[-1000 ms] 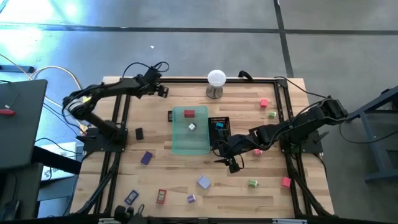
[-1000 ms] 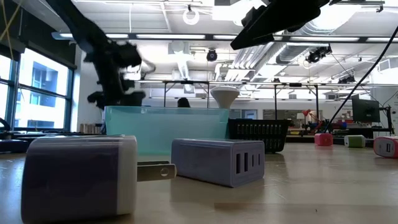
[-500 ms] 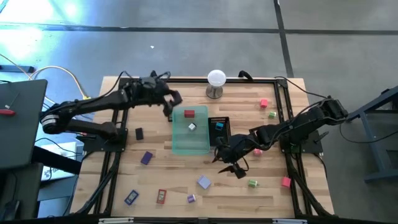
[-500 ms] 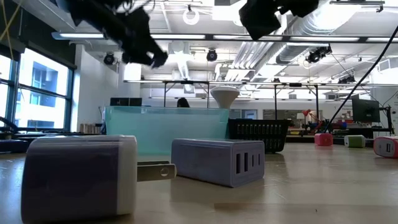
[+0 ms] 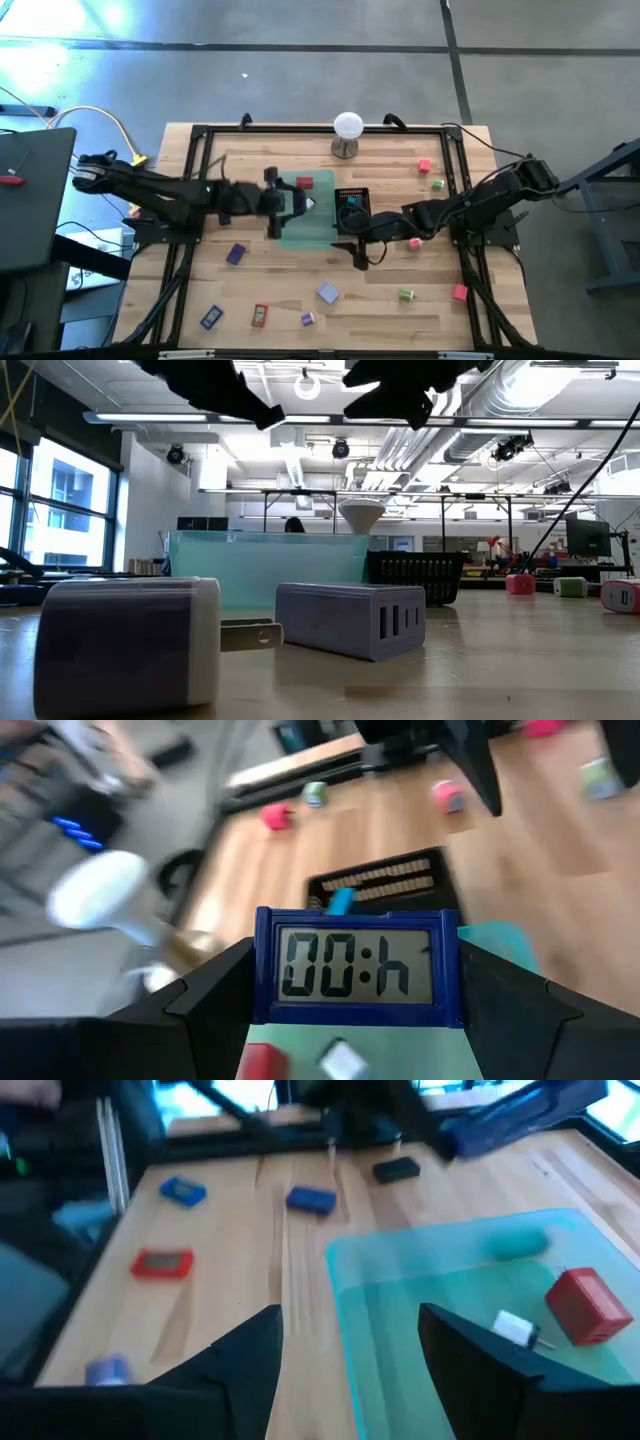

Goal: Pick & Place Office items
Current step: Put the violet digital clock into the black bin

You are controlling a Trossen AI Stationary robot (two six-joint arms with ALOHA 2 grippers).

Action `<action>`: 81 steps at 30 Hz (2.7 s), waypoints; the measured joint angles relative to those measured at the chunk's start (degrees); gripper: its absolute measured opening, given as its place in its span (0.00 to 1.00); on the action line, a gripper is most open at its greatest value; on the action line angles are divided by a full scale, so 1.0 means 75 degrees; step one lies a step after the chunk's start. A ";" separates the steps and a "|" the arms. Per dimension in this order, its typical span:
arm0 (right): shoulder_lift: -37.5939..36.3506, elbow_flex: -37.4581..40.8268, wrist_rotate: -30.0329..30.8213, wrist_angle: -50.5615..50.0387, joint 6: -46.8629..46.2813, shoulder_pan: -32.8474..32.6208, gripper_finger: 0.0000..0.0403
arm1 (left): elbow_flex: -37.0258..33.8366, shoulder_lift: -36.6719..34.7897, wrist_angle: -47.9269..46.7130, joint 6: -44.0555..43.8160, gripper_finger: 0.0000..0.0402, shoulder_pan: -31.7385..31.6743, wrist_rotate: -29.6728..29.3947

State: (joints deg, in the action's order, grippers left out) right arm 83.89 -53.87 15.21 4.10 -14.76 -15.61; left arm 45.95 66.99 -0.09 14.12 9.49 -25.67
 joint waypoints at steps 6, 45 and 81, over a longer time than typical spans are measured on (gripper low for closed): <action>-0.0002 0.0000 -0.0022 0.0686 -0.0522 0.0399 0.55 | 0.0000 0.0740 0.1083 0.0833 0.70 0.0929 -0.1612; 0.0872 0.0000 -0.1062 0.2194 -0.0436 0.1466 0.27 | 0.0000 0.1945 0.3193 0.1837 0.70 0.1214 -0.2886; 0.0594 0.0003 0.0970 0.0879 0.0991 0.0814 0.09 | 0.0012 0.1881 0.2507 0.1211 0.87 0.1804 -0.1825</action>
State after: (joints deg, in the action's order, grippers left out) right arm 88.34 -53.84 22.49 10.69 -7.33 -9.51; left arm 46.04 81.10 18.71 23.20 23.02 -39.35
